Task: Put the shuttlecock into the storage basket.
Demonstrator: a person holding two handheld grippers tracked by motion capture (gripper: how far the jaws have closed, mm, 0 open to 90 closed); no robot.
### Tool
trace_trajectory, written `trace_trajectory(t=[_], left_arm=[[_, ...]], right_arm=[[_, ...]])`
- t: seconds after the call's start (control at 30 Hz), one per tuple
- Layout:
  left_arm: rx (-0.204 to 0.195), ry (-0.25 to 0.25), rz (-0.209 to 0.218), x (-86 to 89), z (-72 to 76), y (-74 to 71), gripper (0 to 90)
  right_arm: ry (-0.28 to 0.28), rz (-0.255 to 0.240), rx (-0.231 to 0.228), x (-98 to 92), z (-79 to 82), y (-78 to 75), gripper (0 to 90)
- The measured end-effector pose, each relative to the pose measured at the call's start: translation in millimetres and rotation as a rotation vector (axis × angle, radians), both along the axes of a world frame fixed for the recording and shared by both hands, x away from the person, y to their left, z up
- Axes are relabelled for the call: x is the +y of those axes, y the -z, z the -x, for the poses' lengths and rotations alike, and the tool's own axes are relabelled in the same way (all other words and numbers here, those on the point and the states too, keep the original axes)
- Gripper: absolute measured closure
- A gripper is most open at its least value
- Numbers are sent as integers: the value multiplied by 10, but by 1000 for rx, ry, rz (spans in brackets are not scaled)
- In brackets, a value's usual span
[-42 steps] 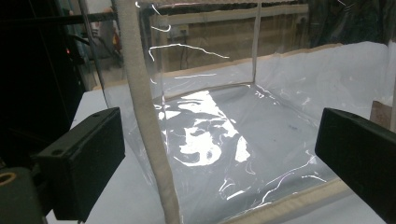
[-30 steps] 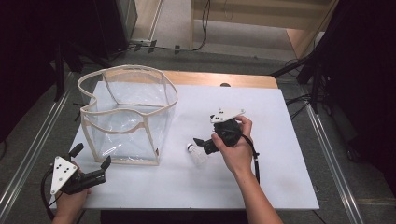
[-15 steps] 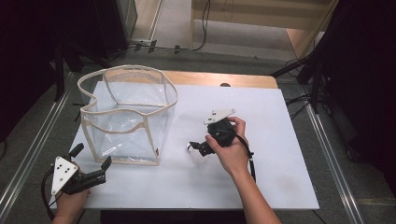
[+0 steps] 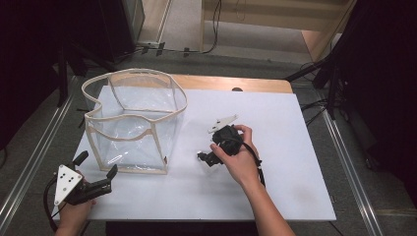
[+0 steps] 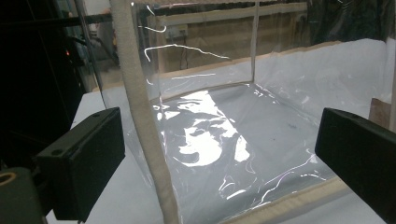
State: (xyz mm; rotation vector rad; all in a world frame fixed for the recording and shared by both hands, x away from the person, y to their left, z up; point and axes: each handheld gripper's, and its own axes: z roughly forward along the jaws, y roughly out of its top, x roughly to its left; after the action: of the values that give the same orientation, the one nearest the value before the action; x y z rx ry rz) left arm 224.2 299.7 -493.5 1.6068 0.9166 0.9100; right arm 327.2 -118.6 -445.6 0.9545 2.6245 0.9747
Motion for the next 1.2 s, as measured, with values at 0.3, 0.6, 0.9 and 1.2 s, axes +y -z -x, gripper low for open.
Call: trace_trajectory(t=[0.3, 0.6, 0.9, 1.2], left_arm=[[0, 0, 4, 0, -2, 0, 23], [0, 2, 1, 1, -2, 0, 23], [0, 1, 5, 4, -3, -1, 23], [2, 0, 8, 8, -7, -2, 23]], right_arm=[[34, 45, 40, 43, -28, 59, 123], [38, 44, 95, 122, -79, 120, 123], [34, 69, 157, 249, -136, 206, 183], [46, 89, 193, 321, -168, 292, 269]])
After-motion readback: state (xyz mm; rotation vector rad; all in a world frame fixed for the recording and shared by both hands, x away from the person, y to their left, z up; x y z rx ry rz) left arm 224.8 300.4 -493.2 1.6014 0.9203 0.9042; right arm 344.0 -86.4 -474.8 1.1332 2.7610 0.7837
